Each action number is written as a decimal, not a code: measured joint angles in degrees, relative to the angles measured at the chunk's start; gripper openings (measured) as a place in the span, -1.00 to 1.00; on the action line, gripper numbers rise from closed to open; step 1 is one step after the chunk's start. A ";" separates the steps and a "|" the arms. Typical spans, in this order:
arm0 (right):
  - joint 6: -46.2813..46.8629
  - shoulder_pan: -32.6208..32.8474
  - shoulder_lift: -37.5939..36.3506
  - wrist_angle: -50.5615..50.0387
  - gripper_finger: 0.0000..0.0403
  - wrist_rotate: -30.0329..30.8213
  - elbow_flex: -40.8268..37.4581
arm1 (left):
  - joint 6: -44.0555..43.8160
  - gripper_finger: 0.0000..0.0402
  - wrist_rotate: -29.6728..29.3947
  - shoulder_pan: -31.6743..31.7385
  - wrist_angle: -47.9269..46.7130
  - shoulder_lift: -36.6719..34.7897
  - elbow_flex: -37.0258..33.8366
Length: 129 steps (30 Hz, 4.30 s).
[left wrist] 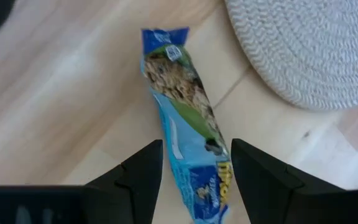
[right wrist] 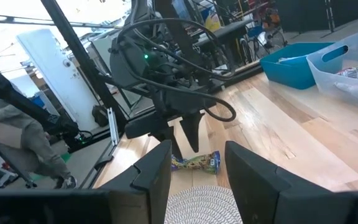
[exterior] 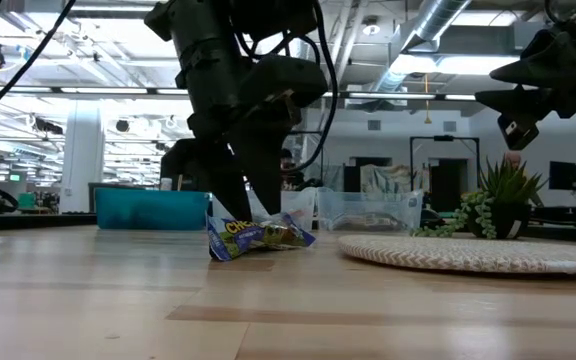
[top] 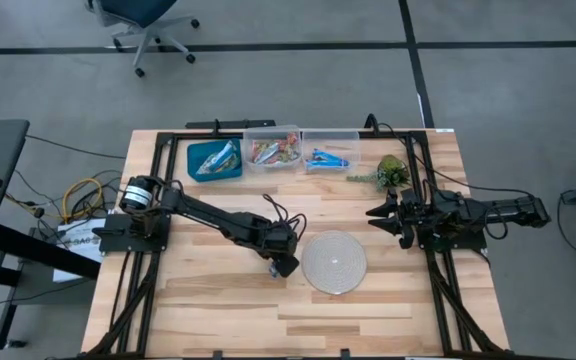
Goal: Pick and place Granola Bars by type
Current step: Put the blue granola bar into the right transparent bin, then return to Home Position
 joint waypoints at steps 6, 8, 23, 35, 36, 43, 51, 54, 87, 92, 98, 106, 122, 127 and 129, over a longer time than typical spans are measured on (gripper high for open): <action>0.00 0.01 0.01 -0.02 -0.29 0.00 0.00 | -0.01 -0.09 1.16 -0.60 0.85 1.39 -0.07; 0.00 0.01 0.01 -0.02 -0.29 -0.02 0.00 | 0.02 -0.09 1.43 -0.83 2.13 2.59 0.13; 0.00 -0.01 0.04 0.07 -0.29 -0.02 0.00 | 4.03 -0.57 1.06 -0.88 2.92 3.61 0.28; 0.00 -0.01 0.02 0.00 -0.29 -0.02 0.00 | 4.76 -0.80 2.63 0.17 7.33 2.82 0.28; 0.01 0.00 0.02 0.00 -0.29 -0.02 0.00 | 4.50 -0.79 2.59 0.48 7.31 2.31 0.28; 0.00 -0.01 0.00 0.00 -0.30 -0.02 0.00 | 5.27 -0.82 0.06 3.77 7.10 -2.95 0.28; 0.00 0.01 0.00 -0.02 -0.29 -0.02 0.00 | 6.01 -0.79 -0.75 10.52 12.40 -8.40 0.30; 0.01 0.01 0.00 -0.02 -0.30 -0.02 0.00 | 6.98 -0.80 -0.76 13.57 16.11 -10.06 0.31; 0.00 0.01 0.01 -0.03 -0.29 -0.04 0.02 | 37.60 -0.83 1.23 35.21 0.18 12.45 46.86; 0.00 -0.01 0.00 -0.02 -0.30 -0.07 0.02 | 48.26 -0.83 1.58 35.75 -4.25 18.58 54.71; 0.00 -0.01 0.01 -0.02 -0.29 -0.09 0.02 | 54.89 -0.78 0.00 35.94 -4.39 20.52 57.07; 0.00 0.01 0.00 -0.03 -0.30 -0.08 0.02 | 55.59 -0.54 -1.48 35.97 -5.82 20.52 57.11; 0.00 -0.01 0.00 -0.04 -0.29 -0.07 0.02 | 50.74 -0.47 2.71 35.78 -9.95 20.52 57.11; 0.00 -0.01 0.01 -0.04 -0.30 -0.07 0.02 | 50.26 -0.47 6.23 34.59 -12.60 20.52 57.11; 0.00 0.00 0.00 -0.03 -0.30 -0.04 0.02 | 50.09 -0.47 6.47 34.14 -13.00 20.52 56.95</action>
